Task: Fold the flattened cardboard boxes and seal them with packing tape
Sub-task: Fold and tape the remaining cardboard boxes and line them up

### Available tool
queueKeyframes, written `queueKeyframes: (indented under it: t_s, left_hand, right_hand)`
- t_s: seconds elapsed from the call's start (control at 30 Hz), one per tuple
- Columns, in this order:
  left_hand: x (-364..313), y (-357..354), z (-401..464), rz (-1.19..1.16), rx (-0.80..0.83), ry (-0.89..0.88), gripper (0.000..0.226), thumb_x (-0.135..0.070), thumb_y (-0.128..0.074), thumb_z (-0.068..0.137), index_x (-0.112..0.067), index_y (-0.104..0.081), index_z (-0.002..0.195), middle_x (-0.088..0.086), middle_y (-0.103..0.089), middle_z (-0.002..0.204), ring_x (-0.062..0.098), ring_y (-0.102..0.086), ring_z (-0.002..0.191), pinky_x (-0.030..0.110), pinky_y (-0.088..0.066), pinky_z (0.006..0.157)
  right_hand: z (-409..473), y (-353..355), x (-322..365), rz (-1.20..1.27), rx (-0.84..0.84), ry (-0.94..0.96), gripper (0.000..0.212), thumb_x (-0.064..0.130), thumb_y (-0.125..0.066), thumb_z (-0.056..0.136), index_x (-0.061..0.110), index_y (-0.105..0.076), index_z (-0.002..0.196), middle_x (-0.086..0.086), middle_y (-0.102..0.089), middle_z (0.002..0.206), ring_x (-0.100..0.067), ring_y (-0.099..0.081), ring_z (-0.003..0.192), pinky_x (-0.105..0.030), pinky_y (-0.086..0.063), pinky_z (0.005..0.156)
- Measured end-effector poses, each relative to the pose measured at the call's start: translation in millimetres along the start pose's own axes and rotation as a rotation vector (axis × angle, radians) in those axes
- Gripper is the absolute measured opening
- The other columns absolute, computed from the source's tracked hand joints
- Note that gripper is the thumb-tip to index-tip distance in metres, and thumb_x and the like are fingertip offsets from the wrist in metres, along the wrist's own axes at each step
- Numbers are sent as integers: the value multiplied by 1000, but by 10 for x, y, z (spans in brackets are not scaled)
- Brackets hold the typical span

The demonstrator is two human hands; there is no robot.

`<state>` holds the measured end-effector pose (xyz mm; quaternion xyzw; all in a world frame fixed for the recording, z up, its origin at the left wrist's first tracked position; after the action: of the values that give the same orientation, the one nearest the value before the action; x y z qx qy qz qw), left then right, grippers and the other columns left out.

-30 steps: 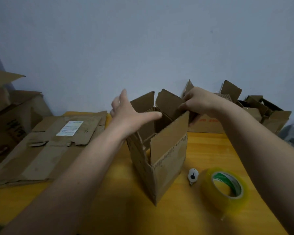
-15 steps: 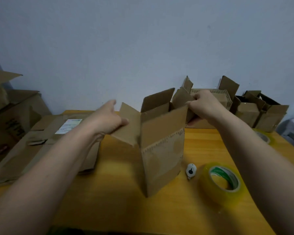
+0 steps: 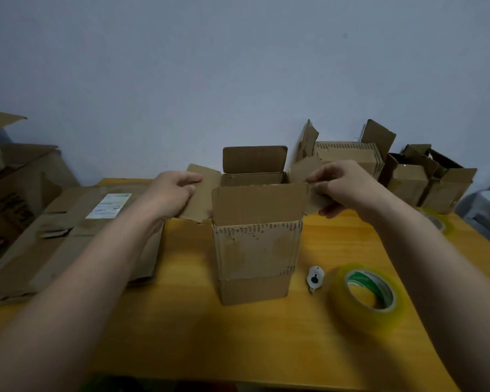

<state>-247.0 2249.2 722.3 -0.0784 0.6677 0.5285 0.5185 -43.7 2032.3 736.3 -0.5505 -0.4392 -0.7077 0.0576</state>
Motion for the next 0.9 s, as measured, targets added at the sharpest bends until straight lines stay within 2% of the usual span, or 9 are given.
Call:
queueKeyframes:
  t_s: [0.1, 0.17, 0.23, 0.37, 0.47, 0.57, 0.63, 0.77, 0.9]
  left_hand:
    - [-199, 51, -173, 470, -222, -195, 42, -13, -59, 93, -20, -55, 134, 7, -43, 144, 27, -36, 133, 41, -37, 107]
    - [-419, -55, -375, 433, -240, -444, 42, 2, -59, 88, -20, -62, 124, 3, -53, 133, 23, -43, 126, 34, -42, 99]
    - [-425, -253, -484, 174, 1, -495, 45, 8, -50, 88, -31, -62, 107, -8, -60, 112, 16, -54, 113, 23, -45, 87]
    - [-205, -567, -516, -9, 434, -387, 45, -23, -53, 76, -27, -61, 120, -20, -49, 129, 6, -44, 126, 40, -40, 107]
    - [-87, -727, -580, 157, 554, -315, 69, -62, -56, 65, -34, -45, 128, -25, -26, 143, 4, -28, 136, 43, -33, 112]
    - [72, -931, -606, 376, 594, -306, 103, -81, -55, 56, -39, -28, 146, -26, -2, 153, -1, 1, 142, 42, -8, 119]
    - [164, -1020, -531, 405, 532, -303, 100, -88, -51, 62, -39, -31, 147, -20, 0, 159, 5, 5, 146, 45, -3, 120]
    - [179, -990, -345, 369, 329, -326, 84, -74, -27, 71, -31, -45, 141, -11, -16, 159, 16, -4, 148, 52, -10, 120]
    - [176, -975, -314, 468, 307, -391, 85, -73, -18, 74, -28, -52, 137, -8, -18, 160, 17, -4, 148, 49, -5, 120]
  right_hand:
    - [46, -19, -14, -28, -41, 24, 18, 5, -48, 97, 12, -64, 101, -12, -61, 96, -18, -61, 46, -22, -49, 40]
    - [86, -11, -24, -53, -77, 33, 19, 5, -47, 97, 12, -64, 102, -12, -63, 93, -17, -60, 45, -21, -47, 40]
    - [120, 6, -36, -74, -111, 41, 21, 5, -46, 97, 11, -65, 103, -11, -63, 88, -17, -61, 46, -21, -47, 40]
    - [144, -61, -103, -145, -65, 36, 23, 3, -45, 97, 9, -66, 103, -12, -62, 89, -21, -61, 52, -22, -47, 41]
    - [147, -167, -217, -190, -5, 14, 23, 4, -45, 97, 9, -65, 104, -11, -60, 95, -25, -63, 60, -23, -49, 44]
    - [157, -196, -346, -180, -8, -11, 23, 4, -45, 97, 10, -66, 104, -11, -61, 98, -26, -64, 65, -27, -52, 47]
    - [156, -199, -418, -169, -5, -20, 21, 5, -46, 97, 12, -65, 102, -9, -60, 99, -27, -64, 70, -26, -51, 47]
    - [126, -238, -512, -110, 36, -48, 16, 7, -50, 97, 13, -64, 102, -9, -60, 100, -22, -58, 63, -24, -46, 45]
    - [42, -279, -567, -74, 113, -56, 16, 5, -51, 96, 9, -65, 103, -14, -60, 89, -16, -44, 54, -23, -36, 42]
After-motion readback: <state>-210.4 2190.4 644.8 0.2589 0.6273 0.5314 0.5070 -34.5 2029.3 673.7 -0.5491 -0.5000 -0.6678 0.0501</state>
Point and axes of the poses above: each hand's wrist, its own z-axis towards the middle knuckle, its own y-axis out of the back of the hand, x = y × z, the point moved 10 cm from there along z, towards the middle knuckle
